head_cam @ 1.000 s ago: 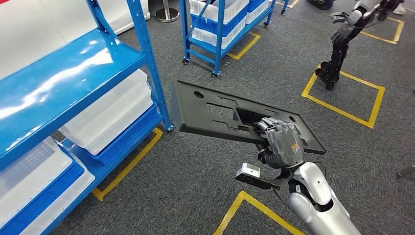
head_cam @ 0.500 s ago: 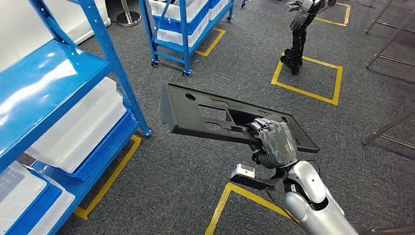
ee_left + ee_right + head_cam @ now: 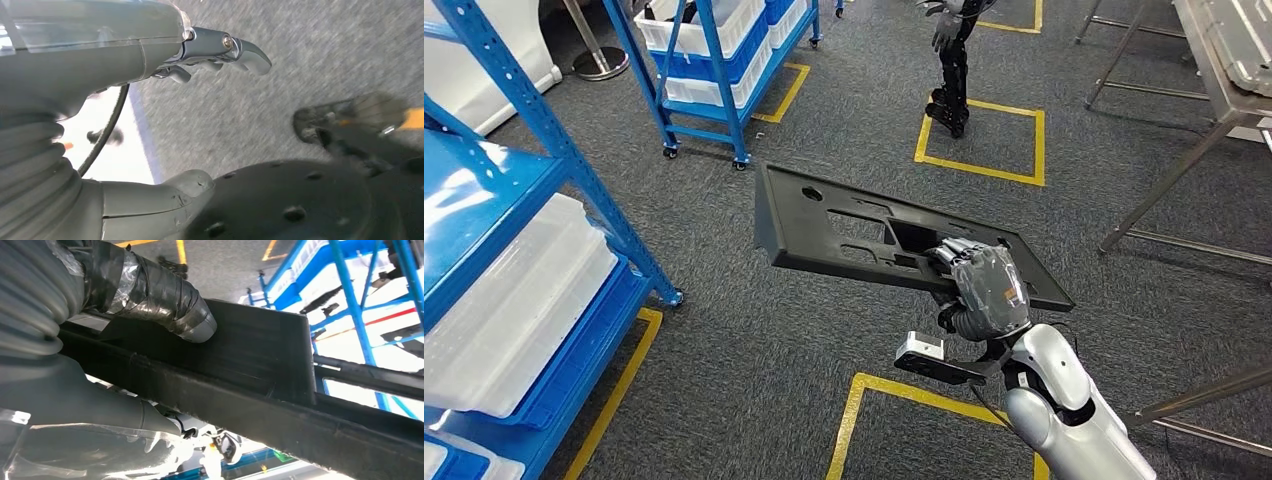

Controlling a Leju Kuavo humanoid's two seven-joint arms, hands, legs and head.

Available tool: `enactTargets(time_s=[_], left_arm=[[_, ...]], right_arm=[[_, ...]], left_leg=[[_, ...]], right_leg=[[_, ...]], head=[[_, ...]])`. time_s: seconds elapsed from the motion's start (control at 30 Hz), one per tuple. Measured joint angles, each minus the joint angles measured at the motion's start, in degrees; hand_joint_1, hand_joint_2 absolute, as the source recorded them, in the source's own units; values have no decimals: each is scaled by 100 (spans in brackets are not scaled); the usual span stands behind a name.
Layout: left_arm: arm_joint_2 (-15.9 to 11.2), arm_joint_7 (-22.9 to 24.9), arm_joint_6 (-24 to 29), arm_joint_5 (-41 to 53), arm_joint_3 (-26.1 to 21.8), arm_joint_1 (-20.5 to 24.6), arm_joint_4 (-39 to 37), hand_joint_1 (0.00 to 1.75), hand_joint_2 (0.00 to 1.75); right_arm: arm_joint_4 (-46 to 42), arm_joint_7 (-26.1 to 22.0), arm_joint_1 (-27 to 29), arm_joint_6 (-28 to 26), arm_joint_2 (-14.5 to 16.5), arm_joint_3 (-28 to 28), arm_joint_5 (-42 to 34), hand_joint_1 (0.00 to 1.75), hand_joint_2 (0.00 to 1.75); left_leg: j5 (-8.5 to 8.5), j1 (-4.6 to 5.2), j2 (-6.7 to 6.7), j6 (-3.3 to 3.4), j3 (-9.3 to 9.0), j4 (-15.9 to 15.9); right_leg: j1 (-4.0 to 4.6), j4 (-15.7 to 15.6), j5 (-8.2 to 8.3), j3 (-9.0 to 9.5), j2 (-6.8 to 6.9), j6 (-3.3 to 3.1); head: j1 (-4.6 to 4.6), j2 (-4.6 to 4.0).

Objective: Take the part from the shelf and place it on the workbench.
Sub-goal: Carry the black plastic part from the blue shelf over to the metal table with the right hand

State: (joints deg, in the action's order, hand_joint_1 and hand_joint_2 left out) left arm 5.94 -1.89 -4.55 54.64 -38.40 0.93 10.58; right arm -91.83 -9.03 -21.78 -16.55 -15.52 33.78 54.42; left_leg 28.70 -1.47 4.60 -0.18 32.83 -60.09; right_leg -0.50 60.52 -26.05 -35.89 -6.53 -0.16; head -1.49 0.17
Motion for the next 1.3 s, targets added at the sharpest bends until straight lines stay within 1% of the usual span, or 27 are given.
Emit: enactTargets(time_s=[0.07,0.1,0.13,0.2,0.27,0.3,0.33,0.37,0.43,0.5,0.57,0.6,0.67,0.73,0.77,0.8,0.83,0.87,0.9,0.93,1.0,1.03,1.07,1.1,1.17,1.23,1.3], left_arm=[[2,-8,-1,3,0,17,0,0,175],[2,-10,-3,5,0,23,0,0,175],[2,-13,-4,7,0,22,0,0,175],[1,-19,-7,11,0,8,0,0,175],[1,-22,-8,16,0,1,0,0,175],[1,-22,-10,17,0,1,0,0,175],[1,-22,-12,19,0,3,0,0,175],[1,-22,-14,20,0,5,0,0,175],[3,-22,-16,20,0,7,0,0,175],[4,-23,-17,20,0,11,0,0,175],[8,-25,-17,20,0,32,0,0,175],[9,-25,-17,20,0,43,0,0,175],[10,-28,-16,20,0,43,0,0,175],[9,-31,-17,20,0,25,0,0,175],[9,-30,-17,20,0,21,0,0,175],[9,-29,-17,20,0,14,0,0,175],[9,-28,-16,20,0,7,0,0,175],[9,-28,-16,20,0,1,0,0,175],[8,-28,-15,20,0,-5,0,0,175],[8,-28,-15,20,0,-11,-1,0,175],[9,-33,-15,25,0,-14,-2,0,175],[9,-34,-15,34,0,-9,-2,0,175],[10,-38,-15,44,0,2,-2,0,175],[14,-39,-15,55,0,10,-2,0,175],[21,-40,-10,70,0,10,-2,0,175],[23,-40,-3,78,0,-7,-2,0,175],[25,-39,1,83,0,-17,-2,0,175]], right_arm=[[-1,0,4,8,-3,1,-6,175,175],[-1,-1,6,11,-5,1,-11,175,175],[-1,-2,2,13,-7,1,-15,175,175],[-1,-3,-11,15,-9,2,-21,175,175],[2,-2,-2,20,-9,5,-23,175,175],[4,-2,9,22,-9,7,-23,175,175],[6,-2,18,23,-9,9,-23,175,175],[7,-2,20,23,-9,9,-23,175,175],[3,-2,12,23,-8,10,-23,175,175],[-1,-2,-3,22,-3,10,-23,175,175],[-4,-2,-11,22,0,9,-23,175,175],[-9,-2,-10,22,2,9,-23,175,175],[-23,-2,-28,22,10,8,-22,175,175],[-29,-2,-46,24,30,14,-22,175,175],[-28,-2,-45,25,39,22,-22,175,175],[-27,-2,-40,27,44,31,-22,175,175],[-26,-2,-36,28,46,39,-22,175,175],[-25,-2,-35,28,46,46,-22,175,175],[-25,-2,-35,28,47,49,-21,175,175],[-27,-2,-39,27,47,51,-21,175,175],[-33,1,-44,23,46,51,-21,175,175],[-40,2,-41,19,41,48,-21,175,175],[-48,4,-31,15,28,38,-21,175,175],[-65,4,-12,9,8,21,-21,175,175],[-121,3,15,-5,-67,-41,-22,175,175],[-189,3,29,-29,-153,-126,-23,175,175],[-243,3,48,-50,-238,-218,-27,175,175]], left_leg=[[-12,20,-104,57,-15,33],[-33,20,-177,98,-32,66],[-55,16,-256,138,-49,103],[-77,27,-410,193,-68,148],[-67,50,-562,210,-67,151],[-58,57,-637,211,-70,150],[-48,62,-710,208,-77,150],[-33,66,-782,202,-92,150],[2,82,-908,173,-130,150],[33,99,-1010,129,-157,154],[55,103,-1115,74,-187,170],[86,95,-1097,45,-199,152],[280,83,-855,9,-102,-125],[612,71,-567,5,228,-801],[730,69,-514,1,419,-1149],[751,70,-493,-3,556,-1362],[661,69,-485,-3,604,-1378],[470,67,-464,0,547,-1176],[235,61,-391,6,409,-809],[76,53,-257,11,266,-460],[-46,42,-49,32,84,-48],[-21,51,-28,50,64,-23],[-32,57,-90,79,52,-4],[-48,59,-160,115,37,25],[-83,49,-304,191,-1,94],[-87,59,-448,236,-19,127],[-66,72,-602,249,-24,128]], right_leg=[[-26,-8,30,-47,-109,78],[-25,7,18,-63,-40,105],[-17,100,-46,-110,103,128],[-9,627,-339,-357,473,165],[-31,1305,-613,-692,602,197],[-39,1454,-625,-769,617,204],[-41,1400,-537,-743,631,203],[-37,1112,-358,-592,667,191],[18,330,-53,-181,889,137],[93,-64,23,13,1027,64],[124,-94,21,13,920,-2],[115,-127,34,32,859,-37],[75,-203,66,83,740,-119],[56,-214,71,100,621,-174],[59,-203,65,97,548,-185],[63,-188,56,95,466,-188],[65,-168,46,94,380,-183],[60,-143,33,94,292,-171],[51,-108,14,92,210,-150],[49,-67,-8,78,135,-122],[36,0,-34,24,-5,-55],[27,8,-29,-2,-70,-19],[13,1,-14,-19,-138,17],[7,4,-12,-27,-120,46],[24,199,-138,-116,174,98],[26,800,-461,-407,525,141],[-2,1410,-681,-732,605,175]], head=[[1,0],[-3,0],[-8,0],[-16,-1],[-17,-2],[-17,-1],[-17,-1],[-17,0],[-17,0],[-15,-1],[-14,-1],[-13,-1],[-7,-1],[-3,0],[-3,-1],[-3,-1],[-4,-1],[-4,-1],[-4,-1],[-4,-1],[-7,-1],[-7,-1],[-7,0],[-7,0],[-18,-1],[-28,-1],[-28,-1]])
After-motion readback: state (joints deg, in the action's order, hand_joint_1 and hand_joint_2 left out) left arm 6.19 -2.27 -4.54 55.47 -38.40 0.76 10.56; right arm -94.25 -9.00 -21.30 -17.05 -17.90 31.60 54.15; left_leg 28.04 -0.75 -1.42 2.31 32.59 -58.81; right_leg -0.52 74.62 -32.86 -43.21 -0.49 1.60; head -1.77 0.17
